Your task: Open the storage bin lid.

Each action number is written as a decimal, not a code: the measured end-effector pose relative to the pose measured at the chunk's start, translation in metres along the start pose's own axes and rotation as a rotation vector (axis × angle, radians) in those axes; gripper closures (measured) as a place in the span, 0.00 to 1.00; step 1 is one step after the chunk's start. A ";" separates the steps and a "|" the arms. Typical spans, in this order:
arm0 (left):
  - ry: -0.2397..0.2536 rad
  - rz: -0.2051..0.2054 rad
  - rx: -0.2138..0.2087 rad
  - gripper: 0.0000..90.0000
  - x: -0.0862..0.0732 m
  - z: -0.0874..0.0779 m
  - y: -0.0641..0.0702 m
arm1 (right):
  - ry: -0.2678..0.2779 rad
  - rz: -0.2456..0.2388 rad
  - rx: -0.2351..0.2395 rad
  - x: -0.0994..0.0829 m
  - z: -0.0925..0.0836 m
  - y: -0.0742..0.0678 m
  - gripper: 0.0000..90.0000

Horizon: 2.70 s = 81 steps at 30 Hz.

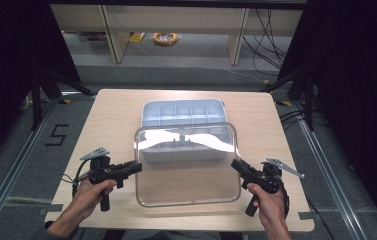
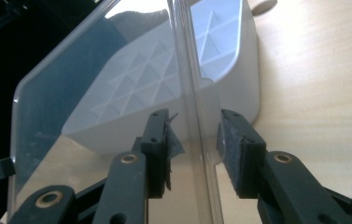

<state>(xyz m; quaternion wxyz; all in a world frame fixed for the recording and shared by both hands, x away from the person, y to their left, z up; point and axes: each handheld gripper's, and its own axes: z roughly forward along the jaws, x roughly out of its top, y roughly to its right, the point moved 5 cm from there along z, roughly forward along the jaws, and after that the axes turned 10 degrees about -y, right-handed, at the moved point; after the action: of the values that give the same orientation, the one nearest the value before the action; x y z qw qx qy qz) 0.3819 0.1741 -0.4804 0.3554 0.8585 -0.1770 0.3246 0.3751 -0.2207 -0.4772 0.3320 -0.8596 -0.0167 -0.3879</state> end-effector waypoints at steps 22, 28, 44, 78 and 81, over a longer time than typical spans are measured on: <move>-0.067 -0.020 -0.010 0.70 -0.037 0.002 -0.006 | -0.070 -0.002 -0.035 -0.042 -0.005 0.000 0.71; -0.094 -0.012 -0.014 0.70 -0.043 0.005 -0.005 | -0.071 0.014 -0.033 -0.049 -0.008 0.002 0.71; -0.139 -0.011 -0.011 0.69 -0.054 0.010 -0.005 | -0.137 0.056 -0.053 -0.062 -0.006 0.009 0.70; -0.229 -0.006 0.010 0.61 -0.061 0.025 -0.009 | -0.202 0.050 -0.108 -0.073 0.001 0.018 0.67; -0.232 -0.009 0.012 0.60 -0.062 0.026 -0.010 | -0.197 0.050 -0.109 -0.074 0.003 0.018 0.66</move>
<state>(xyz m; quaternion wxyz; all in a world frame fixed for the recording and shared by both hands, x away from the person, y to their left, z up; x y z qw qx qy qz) 0.3533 0.1666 -0.5409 0.3286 0.8933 -0.2112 0.2224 0.3304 -0.2160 -0.5381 0.2912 -0.9106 -0.0066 -0.2933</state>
